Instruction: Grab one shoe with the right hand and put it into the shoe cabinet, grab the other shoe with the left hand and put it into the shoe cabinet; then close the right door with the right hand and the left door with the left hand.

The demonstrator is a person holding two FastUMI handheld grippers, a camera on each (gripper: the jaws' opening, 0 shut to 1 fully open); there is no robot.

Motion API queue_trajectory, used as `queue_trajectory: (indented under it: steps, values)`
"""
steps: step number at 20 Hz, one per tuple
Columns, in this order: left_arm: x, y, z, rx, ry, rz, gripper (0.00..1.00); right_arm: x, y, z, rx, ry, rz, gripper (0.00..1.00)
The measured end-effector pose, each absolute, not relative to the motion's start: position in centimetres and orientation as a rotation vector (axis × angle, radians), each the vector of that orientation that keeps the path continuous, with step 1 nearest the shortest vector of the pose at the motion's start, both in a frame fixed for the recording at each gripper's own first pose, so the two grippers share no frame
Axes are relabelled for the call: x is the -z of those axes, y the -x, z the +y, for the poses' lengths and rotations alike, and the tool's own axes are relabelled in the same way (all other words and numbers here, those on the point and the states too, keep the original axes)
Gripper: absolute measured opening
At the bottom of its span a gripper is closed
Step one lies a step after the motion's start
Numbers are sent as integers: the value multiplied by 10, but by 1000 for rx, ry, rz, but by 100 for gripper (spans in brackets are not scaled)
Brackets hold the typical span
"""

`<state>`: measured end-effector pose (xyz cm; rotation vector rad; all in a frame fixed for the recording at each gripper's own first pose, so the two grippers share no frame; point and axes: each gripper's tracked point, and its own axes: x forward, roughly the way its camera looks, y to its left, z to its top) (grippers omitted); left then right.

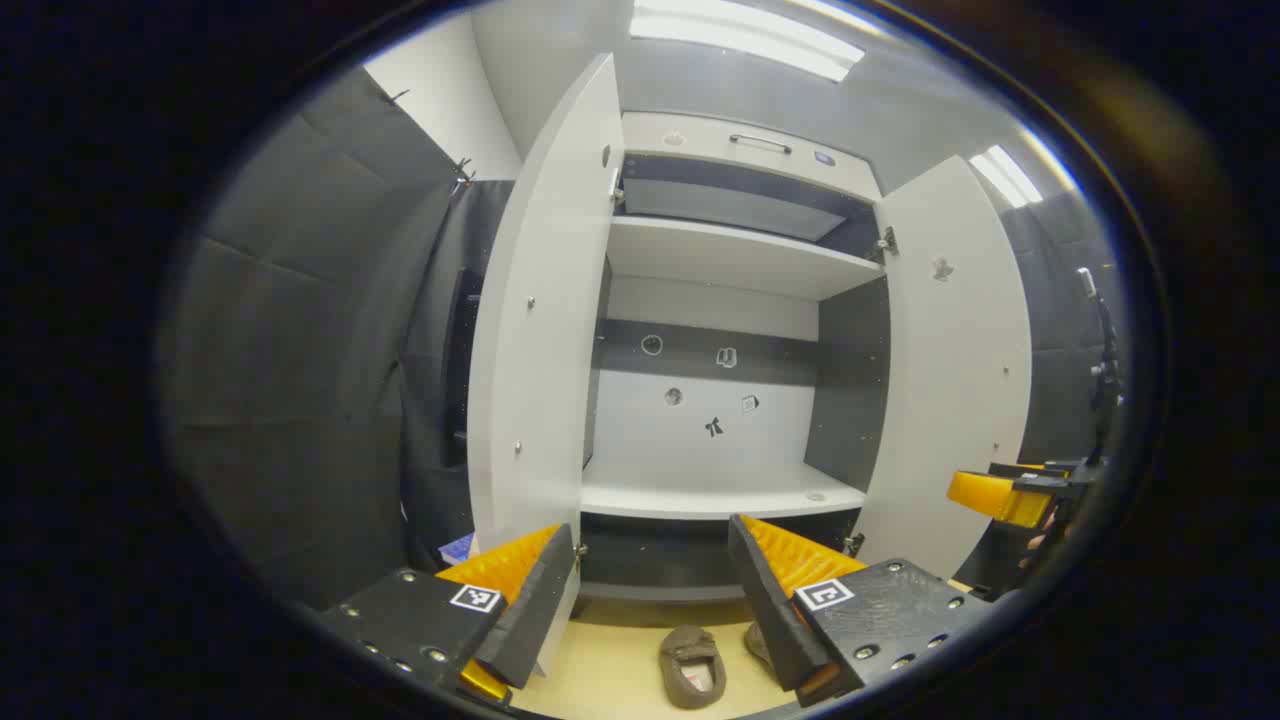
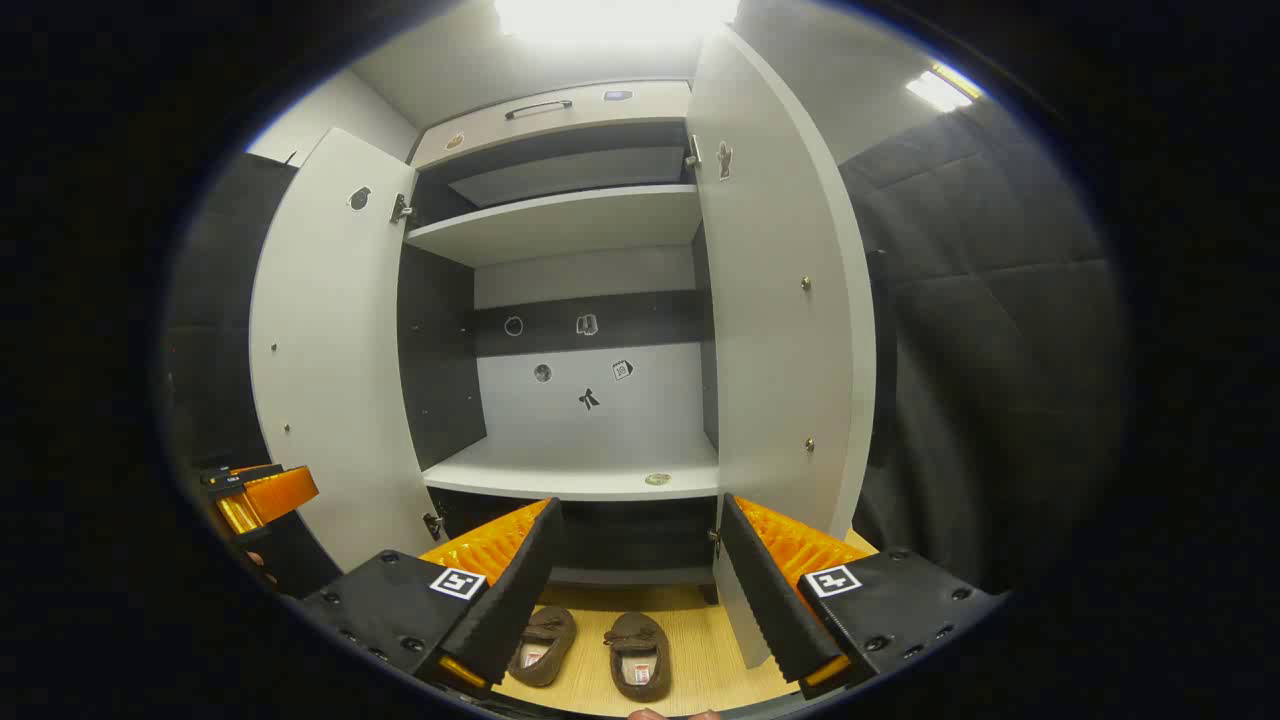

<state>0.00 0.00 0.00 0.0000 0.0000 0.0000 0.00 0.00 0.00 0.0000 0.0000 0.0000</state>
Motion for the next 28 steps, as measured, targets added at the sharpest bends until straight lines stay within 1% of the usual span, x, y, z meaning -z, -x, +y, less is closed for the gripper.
queue_trajectory:
  steps: [1, 2, 3, 4, 5, 6, 8, 9, 14, 15, 16, 20, 28]
  values:
    - [1, 1, -1, 2, 4, 4, 97, 0, 0, -1, 4, -1, 0, 96]
    - [3, 1, -2, 7, 18, 10, 97, -1, 1, -2, 7, -1, 1, 96]
    - [4, 3, -4, 13, 35, 10, 96, 0, 2, -2, 10, -1, 3, 96]
    - [2, 4, -6, 17, 43, 5, 90, 1, 2, -3, 13, -3, 6, 99]
    - [3, 3, -6, 18, 37, 3, 90, 1, 3, -2, 13, -8, 8, 100]
    - [2, 2, -5, 17, 21, 2, 96, 1, 4, -2, 13, -14, 10, 100]
    - [4, 4, -5, 19, -8, 2, 96, 2, 5, -2, 13, -21, 12, 99]
    - [5, 4, -6, 24, -12, 1, 90, 3, 5, -2, 15, -21, 13, 99]
    - [0, 1, -8, 41, -2, -8, 90, 0, 6, -3, 26, -27, 11, 98]
    - [0, 1, -8, 41, -5, -12, 94, 0, 6, -3, 26, -28, 10, 98]
    - [0, -1, -8, 43, -5, -13, 90, 0, 5, -3, 26, -27, 9, 98]
    - [2, -2, -8, 54, -7, -14, 90, 0, 2, 1, 23, -26, 22, 98]
    - [12, -5, -16, 94, 2, 13, 90, 30, -16, 10, 20, -2, 163, 98]
